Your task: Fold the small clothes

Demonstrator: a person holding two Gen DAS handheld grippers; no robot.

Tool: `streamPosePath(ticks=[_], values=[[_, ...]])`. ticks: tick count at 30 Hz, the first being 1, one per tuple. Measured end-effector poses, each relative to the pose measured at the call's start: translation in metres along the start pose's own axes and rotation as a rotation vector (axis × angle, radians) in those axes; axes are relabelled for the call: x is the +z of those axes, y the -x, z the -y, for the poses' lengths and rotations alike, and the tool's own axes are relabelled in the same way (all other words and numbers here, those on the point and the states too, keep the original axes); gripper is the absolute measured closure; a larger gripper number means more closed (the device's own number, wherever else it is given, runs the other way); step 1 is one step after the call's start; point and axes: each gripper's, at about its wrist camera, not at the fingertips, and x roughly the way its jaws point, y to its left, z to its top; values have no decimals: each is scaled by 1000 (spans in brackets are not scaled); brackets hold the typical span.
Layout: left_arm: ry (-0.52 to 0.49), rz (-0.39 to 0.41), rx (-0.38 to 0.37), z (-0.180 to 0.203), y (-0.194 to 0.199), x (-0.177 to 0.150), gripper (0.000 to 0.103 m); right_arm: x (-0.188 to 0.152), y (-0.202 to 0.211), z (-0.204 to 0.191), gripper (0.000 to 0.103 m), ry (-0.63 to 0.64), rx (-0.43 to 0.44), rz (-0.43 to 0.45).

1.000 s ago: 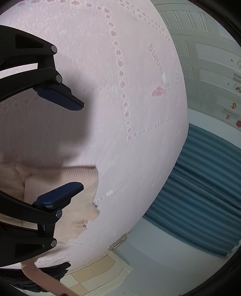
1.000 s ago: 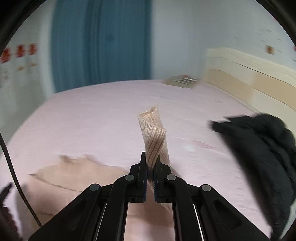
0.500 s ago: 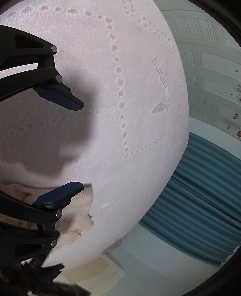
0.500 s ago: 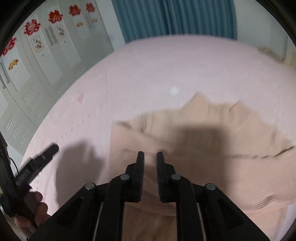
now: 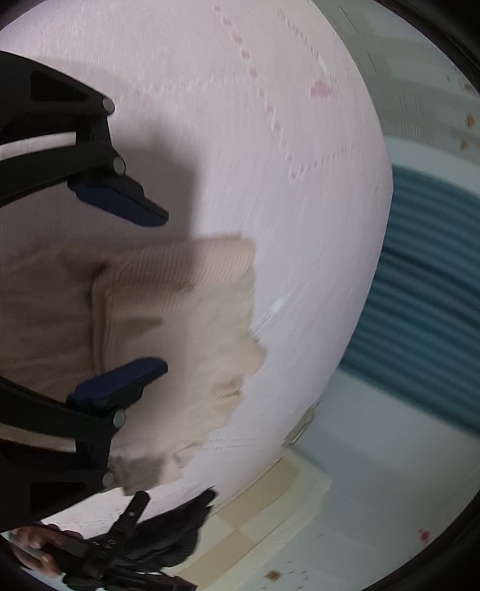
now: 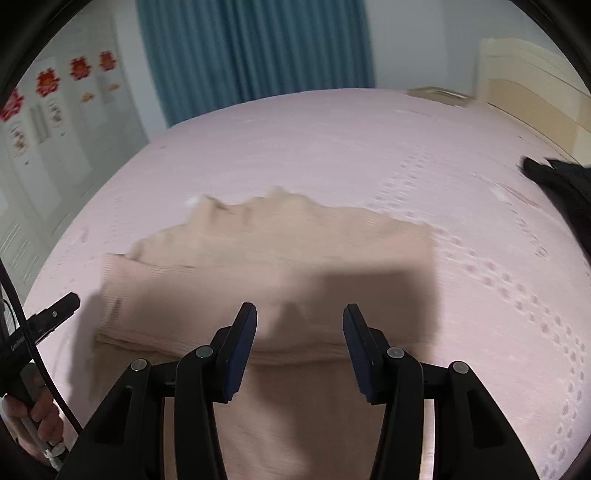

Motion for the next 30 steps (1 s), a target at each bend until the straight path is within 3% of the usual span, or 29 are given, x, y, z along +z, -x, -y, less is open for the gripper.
streamPosePath(ticks=[3, 8, 16, 24, 30], values=[[-28, -28, -14, 13, -10, -3, 49, -4, -9, 23, 55, -29, -61, -27], [-14, -39, 33, 18, -20, -5, 51, -7, -18, 47, 55, -79, -111, -42], [15, -44, 82, 19, -32, -6, 53, -9, -19, 68, 55, -139, -88, -47], [47, -26, 111, 19, -36, -6, 90, -8, -24, 78, 55, -157, -96, -49], [89, 29, 75, 12, -28, -3, 96, -5, -27, 84, 55, -190, -72, -49]])
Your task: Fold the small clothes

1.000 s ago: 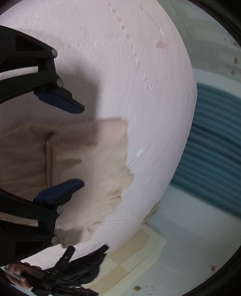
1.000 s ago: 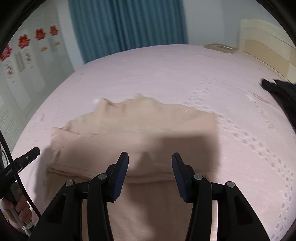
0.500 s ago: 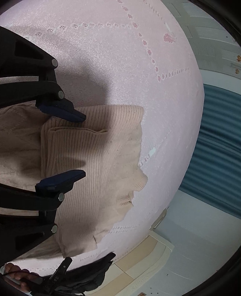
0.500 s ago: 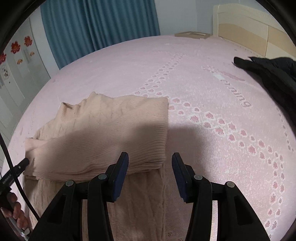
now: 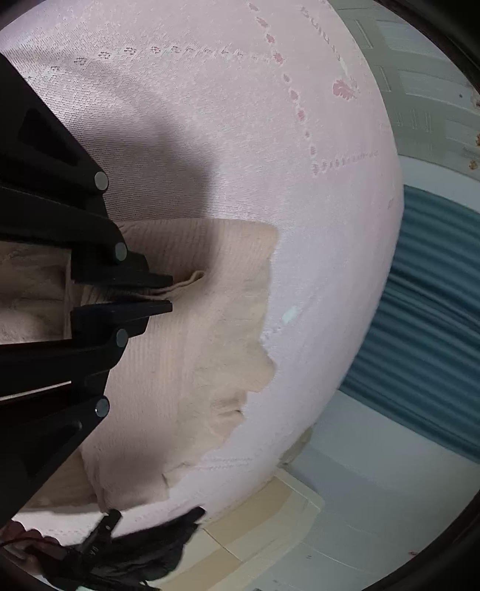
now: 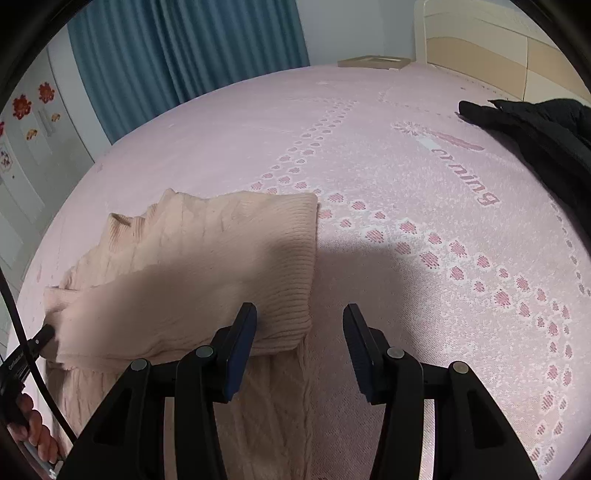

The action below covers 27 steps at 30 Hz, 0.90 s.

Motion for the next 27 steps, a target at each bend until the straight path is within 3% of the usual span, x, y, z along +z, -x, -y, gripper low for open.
streamPosePath(ticks=[4, 12, 20, 22, 27], values=[[-4, 65, 9, 1, 10, 4, 97, 1, 0, -1, 55, -4, 17, 10], [40, 51, 77, -10, 3, 5, 98, 1, -19, -6, 55, 16, -19, -34], [31, 37, 72, -12, 6, 6, 98, -2, -20, -8, 52, 39, -48, -25], [13, 30, 72, -9, 6, 6, 95, -2, -18, -9, 49, 45, -62, -19], [3, 25, 72, -5, 6, 3, 68, -2, -21, -10, 46, 48, -62, -43]])
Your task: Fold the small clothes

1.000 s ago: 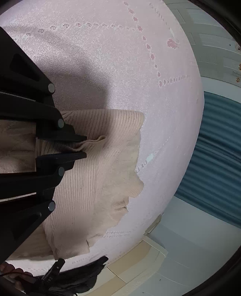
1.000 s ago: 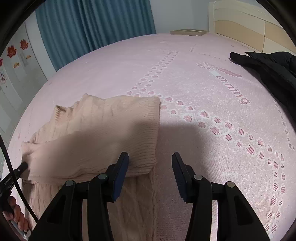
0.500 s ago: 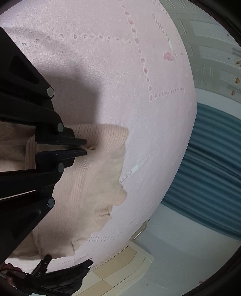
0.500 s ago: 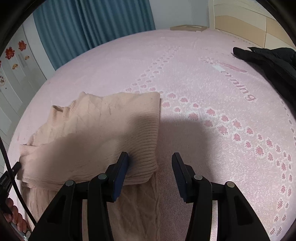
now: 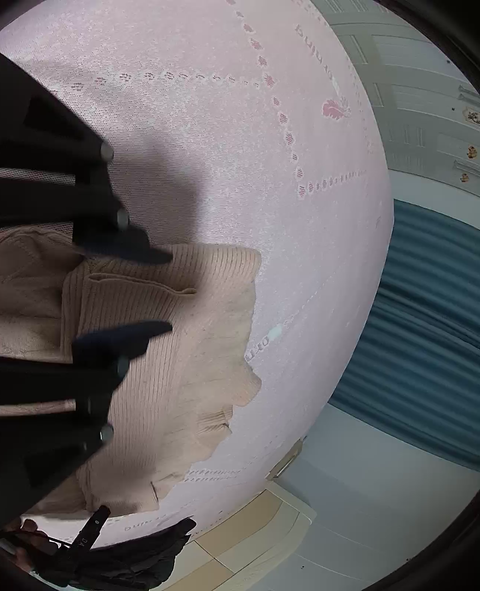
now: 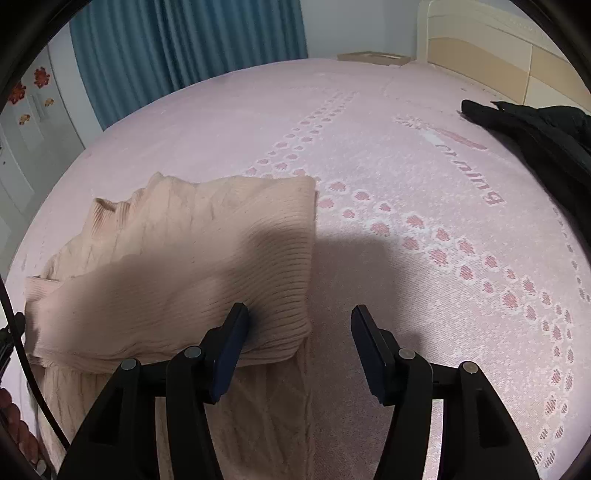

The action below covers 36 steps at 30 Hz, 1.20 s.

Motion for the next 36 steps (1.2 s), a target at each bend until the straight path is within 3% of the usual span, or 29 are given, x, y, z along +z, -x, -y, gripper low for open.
streamPosePath(ticks=[16, 25, 32, 36], values=[[-40, 15, 40, 11, 1, -6, 63, -2, 4, -11, 46, 39, 2, -1], [-20, -25, -20, 8, -3, -6, 63, -3, 5, -11, 46, 34, 0, -2], [-25, -32, -9, 10, -5, -7, 62, -2, 5, -12, 46, 47, -2, -2], [-12, -47, -4, 8, -7, -7, 56, -2, 4, -12, 46, 42, 1, -6]])
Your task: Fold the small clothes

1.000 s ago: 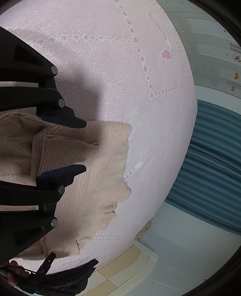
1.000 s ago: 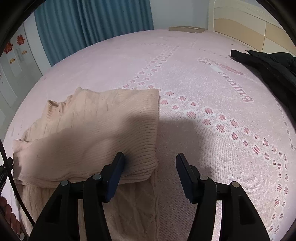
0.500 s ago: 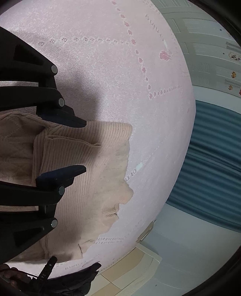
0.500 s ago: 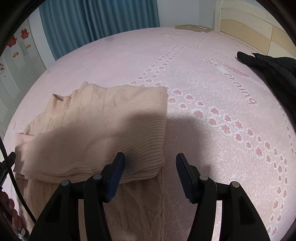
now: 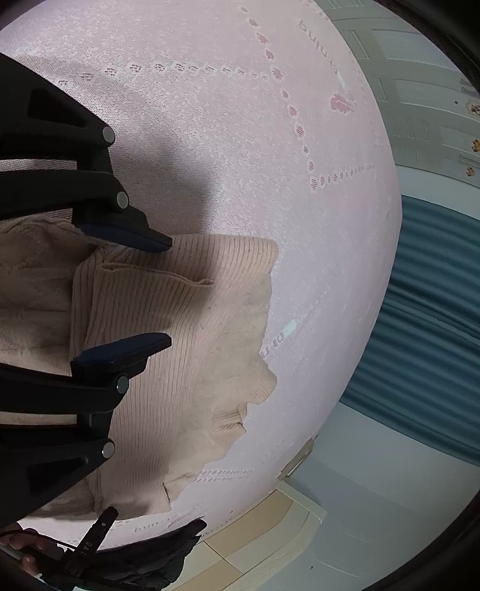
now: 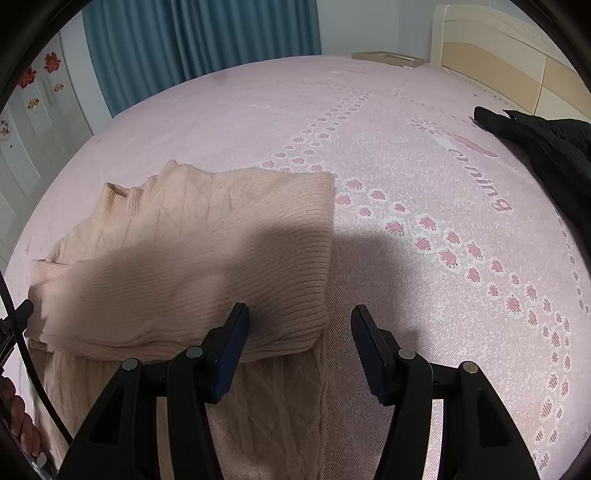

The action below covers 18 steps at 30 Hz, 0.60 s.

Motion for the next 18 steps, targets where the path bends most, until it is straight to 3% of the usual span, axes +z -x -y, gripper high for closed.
streamPosePath(ticks=[6, 14, 18], values=[[7, 3, 11, -2, 2, 1, 48, -1, 5, 1, 46, -4, 26, 11], [35, 28, 9, 0, 13, 2, 45, -8, 26, -11, 46, 1, 101, 39], [26, 80, 13, 5, 35, 0, 45, -16, 42, -22, 46, 14, 128, 78]])
